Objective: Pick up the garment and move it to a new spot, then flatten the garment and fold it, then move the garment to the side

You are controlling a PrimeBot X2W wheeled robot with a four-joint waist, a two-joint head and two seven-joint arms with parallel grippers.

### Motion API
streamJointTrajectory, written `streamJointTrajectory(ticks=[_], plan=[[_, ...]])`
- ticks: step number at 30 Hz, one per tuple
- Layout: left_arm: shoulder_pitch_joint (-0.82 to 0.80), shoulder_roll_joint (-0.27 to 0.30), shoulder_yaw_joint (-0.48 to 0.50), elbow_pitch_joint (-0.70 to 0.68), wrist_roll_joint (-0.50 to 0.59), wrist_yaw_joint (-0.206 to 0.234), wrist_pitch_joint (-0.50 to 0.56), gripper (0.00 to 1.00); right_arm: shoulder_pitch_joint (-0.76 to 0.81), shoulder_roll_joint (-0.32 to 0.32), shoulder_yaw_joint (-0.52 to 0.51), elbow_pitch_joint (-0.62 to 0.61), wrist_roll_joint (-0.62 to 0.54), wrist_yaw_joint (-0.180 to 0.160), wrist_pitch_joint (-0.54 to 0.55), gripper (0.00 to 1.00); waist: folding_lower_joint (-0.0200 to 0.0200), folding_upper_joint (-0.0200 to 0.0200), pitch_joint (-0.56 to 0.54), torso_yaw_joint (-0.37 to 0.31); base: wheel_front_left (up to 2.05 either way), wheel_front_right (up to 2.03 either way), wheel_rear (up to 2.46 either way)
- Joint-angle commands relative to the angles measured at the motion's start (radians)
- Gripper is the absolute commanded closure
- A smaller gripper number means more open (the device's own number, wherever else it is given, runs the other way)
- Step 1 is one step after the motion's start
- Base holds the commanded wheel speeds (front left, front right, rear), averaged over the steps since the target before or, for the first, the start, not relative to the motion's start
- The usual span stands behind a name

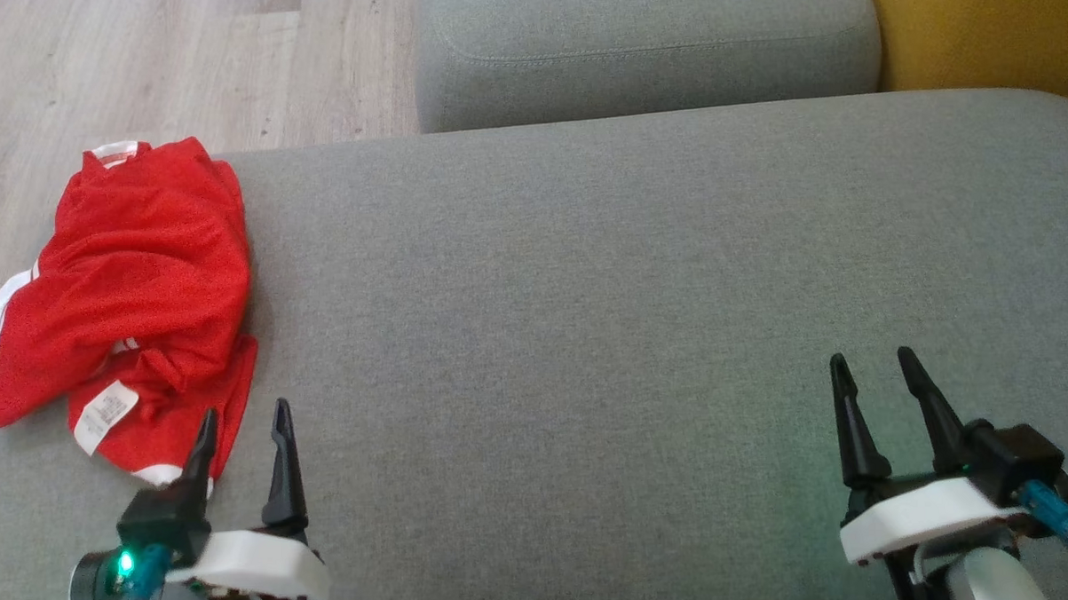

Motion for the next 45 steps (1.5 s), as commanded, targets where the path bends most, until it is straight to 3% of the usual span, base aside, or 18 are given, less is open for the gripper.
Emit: streamJointTrajectory(ticks=[1,6,30,36,45], plan=[[-0.020,0.017,0.018,-0.039,0.040,0.000,-0.016,0.00,-0.012,-0.005,0.015,-0.025,-0.036,-0.001,-0.018,0.00,0.0000,0.0000,-0.001,-0.001,0.00,0.00,0.00],[-0.017,0.017,0.014,-0.035,0.095,-0.004,-0.030,0.00,-0.010,0.002,0.003,-0.023,-0.080,-0.001,-0.032,0.00,0.0000,0.0000,-0.004,-0.006,0.00,0.00,0.00],[-0.036,0.008,0.028,-0.020,0.093,-0.018,-0.030,0.00,-0.020,0.004,-0.022,-0.020,-0.067,-0.001,-0.032,0.00,0.0000,0.0000,0.006,0.003,0.00,0.00,0.00],[-0.038,0.005,0.030,-0.013,0.089,-0.022,-0.030,0.00,-0.008,0.005,-0.014,-0.027,-0.061,-0.001,-0.032,0.00,0.0000,0.0000,0.000,0.066,0.00,0.00,0.00],[-0.030,0.001,0.039,0.001,0.079,-0.023,-0.030,0.00,-0.013,0.000,0.062,-0.030,-0.044,-0.001,-0.032,0.00,0.0000,0.0000,-0.011,0.254,0.00,0.00,0.00]])
